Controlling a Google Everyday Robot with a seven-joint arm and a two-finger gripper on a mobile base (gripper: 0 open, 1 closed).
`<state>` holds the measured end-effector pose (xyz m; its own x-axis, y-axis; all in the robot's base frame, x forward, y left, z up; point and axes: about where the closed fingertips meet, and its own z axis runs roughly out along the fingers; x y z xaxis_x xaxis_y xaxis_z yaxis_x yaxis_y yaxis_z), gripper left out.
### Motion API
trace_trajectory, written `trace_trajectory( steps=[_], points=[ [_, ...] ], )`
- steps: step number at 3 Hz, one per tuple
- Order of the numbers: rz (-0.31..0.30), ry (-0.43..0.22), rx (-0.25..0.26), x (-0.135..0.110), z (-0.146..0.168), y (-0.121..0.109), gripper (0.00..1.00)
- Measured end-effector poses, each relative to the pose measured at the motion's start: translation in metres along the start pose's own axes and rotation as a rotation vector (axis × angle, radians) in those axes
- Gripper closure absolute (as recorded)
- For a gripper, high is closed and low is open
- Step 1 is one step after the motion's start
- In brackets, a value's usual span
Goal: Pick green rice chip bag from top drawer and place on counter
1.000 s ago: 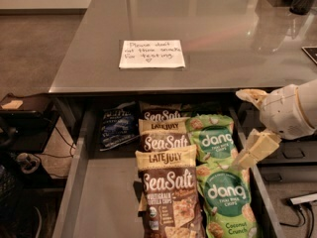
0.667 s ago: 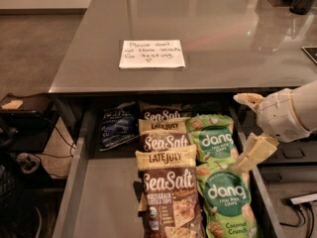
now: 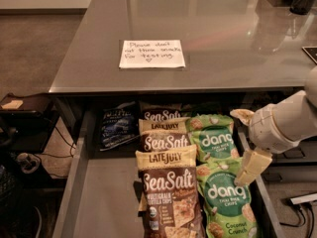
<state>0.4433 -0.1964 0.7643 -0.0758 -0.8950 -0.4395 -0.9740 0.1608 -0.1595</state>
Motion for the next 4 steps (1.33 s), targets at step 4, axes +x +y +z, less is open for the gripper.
trace_trajectory(
  steps=[4],
  points=[
    [-0.057, 0.344, -0.076, 0.056, 0.044, 0.019, 0.0]
  ],
)
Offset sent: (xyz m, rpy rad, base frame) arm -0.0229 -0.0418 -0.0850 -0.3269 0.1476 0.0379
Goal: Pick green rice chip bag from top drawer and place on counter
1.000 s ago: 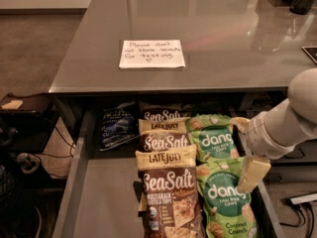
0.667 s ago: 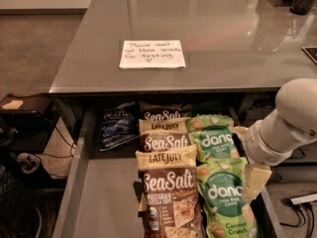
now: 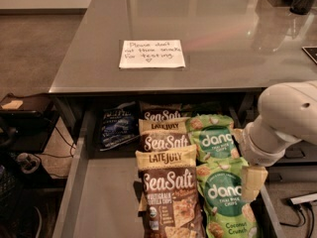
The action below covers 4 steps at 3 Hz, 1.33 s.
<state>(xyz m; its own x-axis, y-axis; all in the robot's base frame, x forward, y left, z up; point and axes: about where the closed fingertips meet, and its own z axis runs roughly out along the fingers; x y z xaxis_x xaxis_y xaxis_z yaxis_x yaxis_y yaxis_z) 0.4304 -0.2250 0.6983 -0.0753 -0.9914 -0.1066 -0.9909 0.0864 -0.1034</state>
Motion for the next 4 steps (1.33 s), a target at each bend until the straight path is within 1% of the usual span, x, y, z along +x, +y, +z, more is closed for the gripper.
trace_trajectory(
  steps=[1, 2, 3, 4],
  points=[
    [0.016, 0.122, -0.025, 0.017, 0.016, -0.001, 0.0],
    [0.036, 0.199, -0.045, 0.033, 0.027, -0.003, 0.0],
    [0.081, 0.235, -0.068, 0.053, 0.035, -0.004, 0.0],
    [0.109, 0.23, -0.09, 0.062, 0.042, -0.003, 0.0]
  ],
)
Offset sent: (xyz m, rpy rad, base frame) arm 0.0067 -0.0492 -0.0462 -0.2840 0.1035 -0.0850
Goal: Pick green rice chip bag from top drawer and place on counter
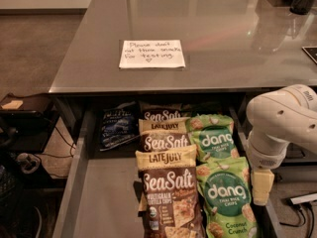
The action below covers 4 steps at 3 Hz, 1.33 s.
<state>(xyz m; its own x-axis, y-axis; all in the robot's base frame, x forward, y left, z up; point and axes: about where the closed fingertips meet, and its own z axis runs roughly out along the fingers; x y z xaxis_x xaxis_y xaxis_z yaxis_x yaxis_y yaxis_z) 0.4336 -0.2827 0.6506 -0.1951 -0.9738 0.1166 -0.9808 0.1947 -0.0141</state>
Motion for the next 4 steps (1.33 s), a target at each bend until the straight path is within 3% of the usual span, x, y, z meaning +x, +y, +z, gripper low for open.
trace_trajectory(
  steps=[1, 3, 4],
  points=[
    [0.01, -0.054, -0.026, -0.004, 0.003, 0.002, 0.0],
    [-0.035, -0.158, -0.028, -0.035, -0.017, 0.011, 0.0],
    [-0.043, -0.178, -0.032, -0.044, -0.021, 0.014, 0.0]
  ],
)
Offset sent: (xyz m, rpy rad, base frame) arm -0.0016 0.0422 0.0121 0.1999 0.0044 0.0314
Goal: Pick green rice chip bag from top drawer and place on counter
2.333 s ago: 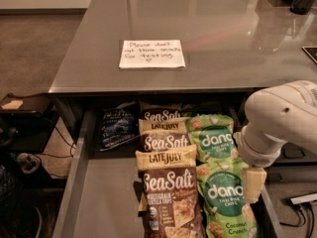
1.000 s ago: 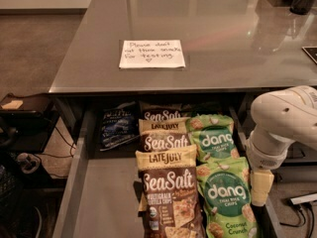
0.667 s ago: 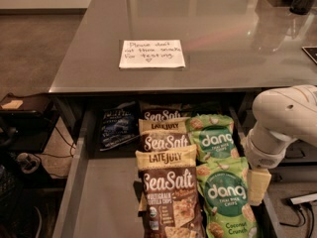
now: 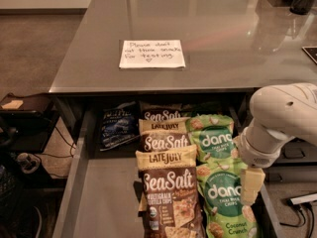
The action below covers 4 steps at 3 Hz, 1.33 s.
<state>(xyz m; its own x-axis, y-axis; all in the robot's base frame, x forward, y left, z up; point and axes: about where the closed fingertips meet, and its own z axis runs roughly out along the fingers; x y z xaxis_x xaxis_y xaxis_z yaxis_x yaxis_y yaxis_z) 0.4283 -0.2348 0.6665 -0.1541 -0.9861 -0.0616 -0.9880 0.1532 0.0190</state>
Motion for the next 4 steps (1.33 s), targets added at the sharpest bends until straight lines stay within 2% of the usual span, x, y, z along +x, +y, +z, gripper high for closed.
trace_trajectory(
  steps=[1, 3, 4],
  points=[
    [0.0, 0.0, 0.0, 0.0, 0.0, 0.0, 0.0],
    [0.094, 0.032, -0.045, 0.026, 0.014, 0.004, 0.0],
    [0.119, 0.033, -0.069, 0.031, 0.021, 0.006, 0.0]
  ],
)
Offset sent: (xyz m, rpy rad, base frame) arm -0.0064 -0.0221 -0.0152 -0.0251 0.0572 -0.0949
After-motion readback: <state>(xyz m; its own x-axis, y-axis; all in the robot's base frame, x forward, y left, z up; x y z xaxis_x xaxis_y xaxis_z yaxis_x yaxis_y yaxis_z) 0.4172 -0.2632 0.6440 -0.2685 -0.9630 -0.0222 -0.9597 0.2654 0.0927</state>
